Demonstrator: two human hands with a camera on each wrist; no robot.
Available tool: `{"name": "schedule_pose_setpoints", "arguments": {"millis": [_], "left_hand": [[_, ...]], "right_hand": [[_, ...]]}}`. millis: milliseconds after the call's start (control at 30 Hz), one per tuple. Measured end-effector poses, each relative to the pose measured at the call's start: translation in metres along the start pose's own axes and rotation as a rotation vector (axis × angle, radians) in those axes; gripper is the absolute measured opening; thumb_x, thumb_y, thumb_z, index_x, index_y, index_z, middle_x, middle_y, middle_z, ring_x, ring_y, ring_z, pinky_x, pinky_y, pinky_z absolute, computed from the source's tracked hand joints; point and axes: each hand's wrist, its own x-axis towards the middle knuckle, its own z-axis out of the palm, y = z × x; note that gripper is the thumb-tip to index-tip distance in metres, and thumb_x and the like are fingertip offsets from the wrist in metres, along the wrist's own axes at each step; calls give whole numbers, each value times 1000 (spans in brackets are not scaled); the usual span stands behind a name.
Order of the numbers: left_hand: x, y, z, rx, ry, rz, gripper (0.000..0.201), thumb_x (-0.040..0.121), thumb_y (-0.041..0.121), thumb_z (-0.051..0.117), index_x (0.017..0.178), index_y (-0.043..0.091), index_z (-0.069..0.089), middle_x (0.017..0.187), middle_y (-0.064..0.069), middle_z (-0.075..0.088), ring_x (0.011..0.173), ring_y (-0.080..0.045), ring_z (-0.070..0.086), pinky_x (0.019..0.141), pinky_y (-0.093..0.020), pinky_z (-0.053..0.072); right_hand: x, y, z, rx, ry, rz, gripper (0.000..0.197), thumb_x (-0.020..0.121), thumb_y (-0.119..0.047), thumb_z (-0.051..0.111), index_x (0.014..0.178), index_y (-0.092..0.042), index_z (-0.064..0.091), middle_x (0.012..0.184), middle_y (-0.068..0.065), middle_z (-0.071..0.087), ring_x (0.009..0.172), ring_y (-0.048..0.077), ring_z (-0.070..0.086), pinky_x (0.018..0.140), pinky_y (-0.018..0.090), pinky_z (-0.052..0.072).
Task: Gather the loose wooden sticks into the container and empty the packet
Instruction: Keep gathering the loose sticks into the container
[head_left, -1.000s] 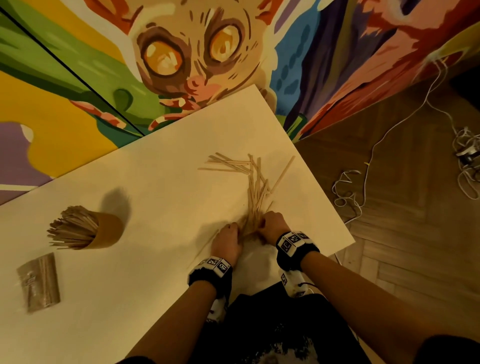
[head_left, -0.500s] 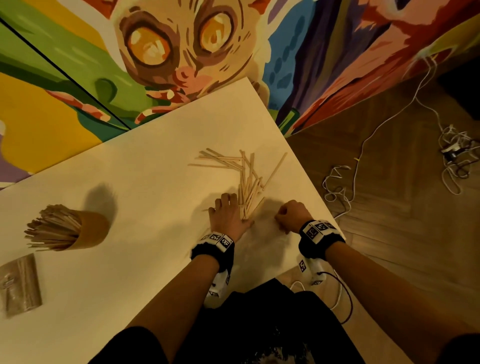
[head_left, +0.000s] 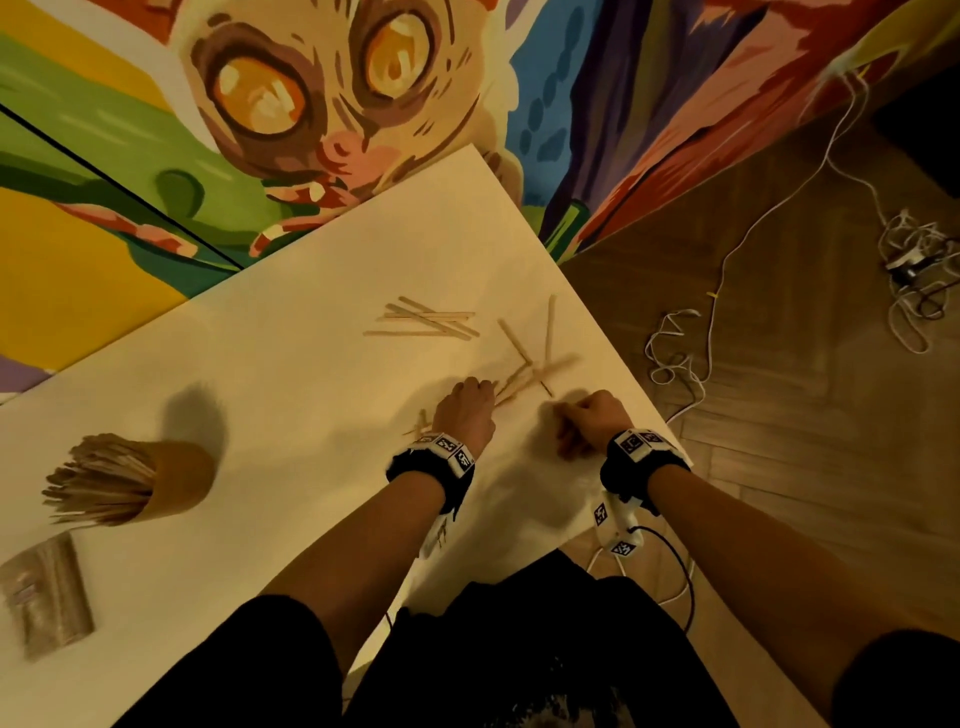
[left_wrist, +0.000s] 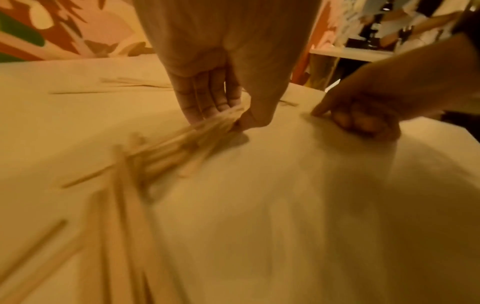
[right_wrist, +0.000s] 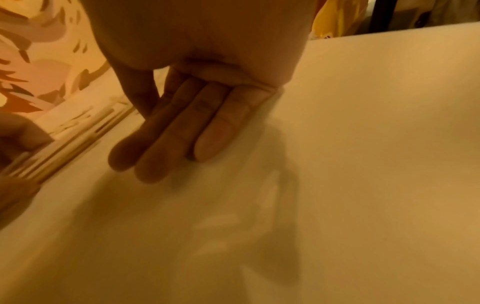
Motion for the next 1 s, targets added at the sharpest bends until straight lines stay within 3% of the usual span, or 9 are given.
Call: {"name": "schedule_pose_setpoints", "arguments": {"millis": [133, 300, 533, 667, 767, 900, 1000], "left_hand": [[-14, -10, 11, 97, 36, 105, 25, 85, 1, 54, 110, 2, 54, 110, -15, 54, 98, -33, 57, 64, -40, 49], [-26, -32, 18, 238, 78, 248, 30, 65, -2, 73, 91, 6, 61, 89, -11, 58, 74, -28, 59, 51, -35, 47], [-38, -65, 7, 194, 82, 304, 18, 82, -1, 53, 98, 7, 58, 93, -12, 58, 79, -31, 55, 63, -40, 45], [-46, -73, -14, 93, 29, 321, 30, 93, 1, 40, 121, 3, 50, 100, -16, 59, 89, -33, 53, 76, -39, 37], [-54, -79, -28, 11, 8, 324, 24, 99, 8, 35, 121, 6, 45, 94, -13, 56, 78, -28, 46, 68, -33, 27], [-69, -81, -41, -161, -40, 310, 19, 104, 25, 30, 106, 10, 42, 77, -6, 50, 64, -27, 45, 62, -43, 41], [-86, -80, -45, -251, -47, 294, 21, 105, 30, 29, 103, 12, 40, 68, 3, 43, 60, -25, 43, 60, -39, 38]], "right_hand": [[4, 2, 0, -7, -13, -4, 53, 98, -40, 48, 68, -4, 73, 59, 12, 71, 55, 23, 71, 59, 25, 55], [8, 4, -1, 7, -67, -1, 49, 97, -37, 50, 69, -3, 72, 64, 15, 73, 62, 27, 72, 67, 32, 60], [3, 6, -6, 39, -163, -24, 28, 94, -14, 54, 79, 2, 71, 63, 15, 72, 52, 25, 68, 53, 29, 55], [-8, 3, -6, 95, -173, -87, 23, 94, -7, 56, 81, 5, 69, 62, 18, 69, 50, 25, 66, 55, 32, 58], [-20, -10, 2, 91, -138, -146, 27, 97, -12, 51, 86, 5, 69, 69, 21, 70, 52, 25, 65, 53, 30, 53], [-30, -40, 21, 256, -91, -234, 36, 102, -28, 44, 94, -1, 67, 78, 21, 70, 59, 31, 64, 52, 31, 46], [-41, -65, 43, 315, -173, -267, 43, 102, -36, 43, 101, 1, 65, 81, 21, 70, 62, 31, 64, 51, 29, 44]]}}
